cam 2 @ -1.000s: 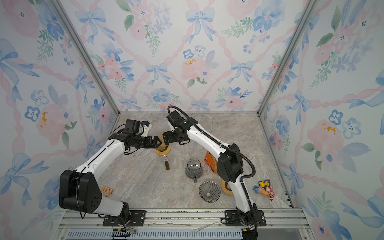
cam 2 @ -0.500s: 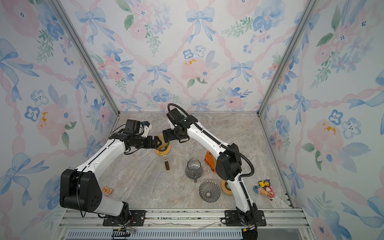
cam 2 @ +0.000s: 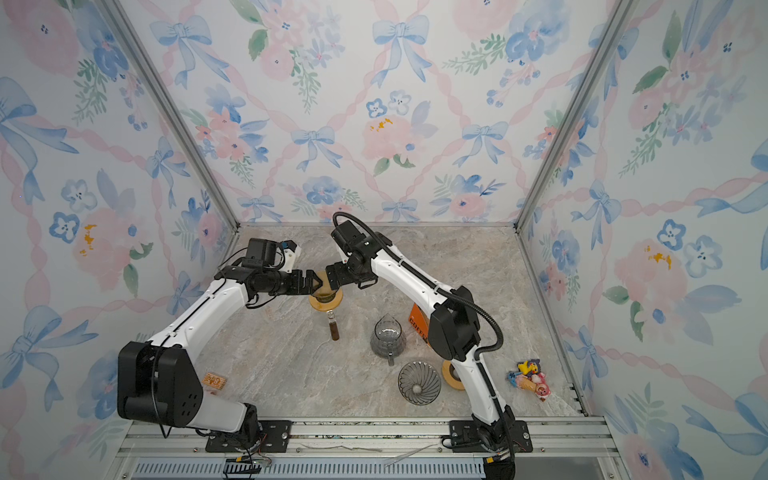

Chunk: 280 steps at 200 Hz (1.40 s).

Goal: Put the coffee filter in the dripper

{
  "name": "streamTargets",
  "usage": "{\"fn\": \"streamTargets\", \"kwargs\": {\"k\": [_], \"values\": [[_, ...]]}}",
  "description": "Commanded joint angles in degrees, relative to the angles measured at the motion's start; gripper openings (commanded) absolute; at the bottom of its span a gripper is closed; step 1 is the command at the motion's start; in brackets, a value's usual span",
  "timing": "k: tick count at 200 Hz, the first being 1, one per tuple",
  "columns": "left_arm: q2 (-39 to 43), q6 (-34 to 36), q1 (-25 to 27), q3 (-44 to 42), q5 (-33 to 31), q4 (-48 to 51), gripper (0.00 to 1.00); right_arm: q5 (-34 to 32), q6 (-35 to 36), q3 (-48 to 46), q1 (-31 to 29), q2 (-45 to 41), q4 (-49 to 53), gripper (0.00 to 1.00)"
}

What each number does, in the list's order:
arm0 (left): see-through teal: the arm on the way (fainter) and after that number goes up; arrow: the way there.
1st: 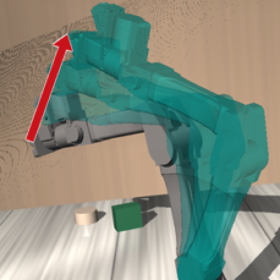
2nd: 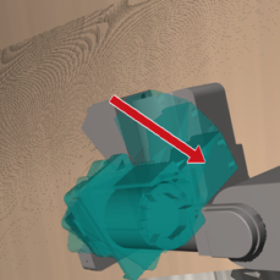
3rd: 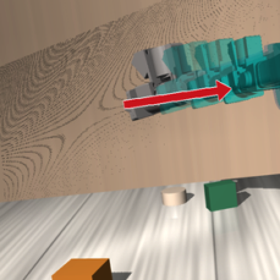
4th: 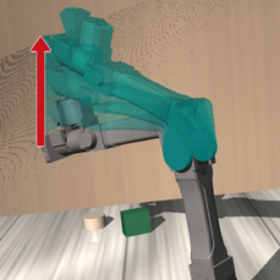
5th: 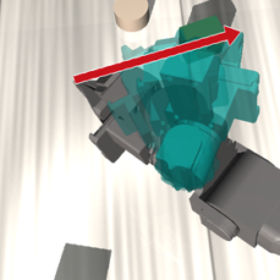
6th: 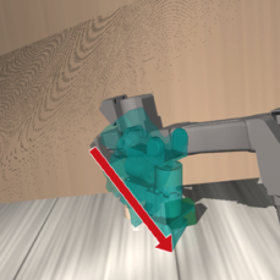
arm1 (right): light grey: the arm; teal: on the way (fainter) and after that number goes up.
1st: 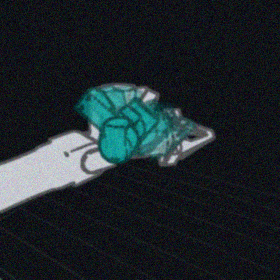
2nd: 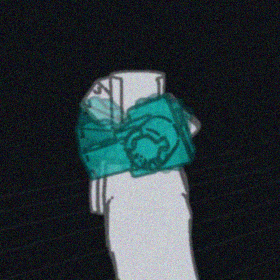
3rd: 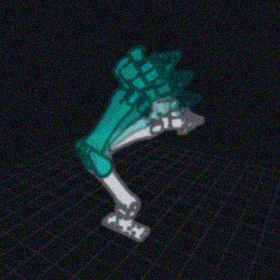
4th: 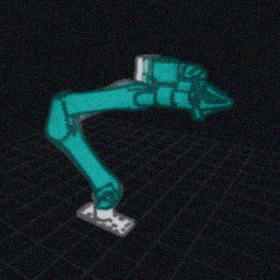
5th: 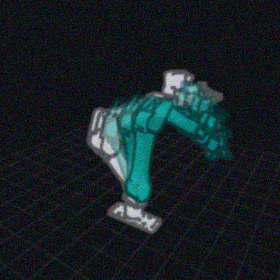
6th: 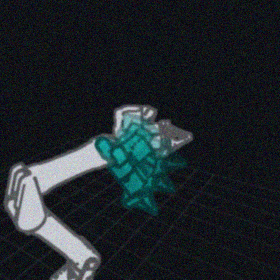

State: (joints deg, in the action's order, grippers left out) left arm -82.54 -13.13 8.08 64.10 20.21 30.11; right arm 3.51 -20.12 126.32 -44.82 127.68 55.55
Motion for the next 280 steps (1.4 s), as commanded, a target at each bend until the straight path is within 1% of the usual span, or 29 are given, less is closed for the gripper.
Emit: {"fn": "streamTargets", "kwargs": {"k": [1,64,91,105,165,224,280], "values": [[3.12,-0.98,-0.78,-1.17,0.41,-1.70,0.98,-1.99,0.78,1.55,-0.70,0.07,1.35,0.96],[2.44,-1.11,-1.22,-2.73,-1.57,-1.54,0.98,-4.32,0.61,-2.90,-1.00,-5.28,-4.86,0.96],[2.22,-1.29,-1.24,-2.91,-1.38,-1.52,0.97,-4.03,0.85,-5.85,-1.04,-8.08,-8.35,0.96],[2.13,-1.34,-1.23,-2.92,-1.40,-1.48,0.97,-3.57,0.96,-6.18,-1.08,-8.49,-8.23,0.96],[1.28,-1.55,-1.23,-2.99,-1.21,-1.51,0.97,1.99,1.66,-5.92,-1.32,-6.16,-5.89,0.96],[0.54,-1.73,-1.22,-2.99,-1.14,-1.50,0.98,-0.54,1.90,-3.67,-1.69,-3.20,-1.54,0.96],[0.33,-1.73,-1.25,-3.00,-1.04,-1.46,0.98,-2.64,1.10,-2.28,-1.41,-1.40,0.58,0.96]]}}
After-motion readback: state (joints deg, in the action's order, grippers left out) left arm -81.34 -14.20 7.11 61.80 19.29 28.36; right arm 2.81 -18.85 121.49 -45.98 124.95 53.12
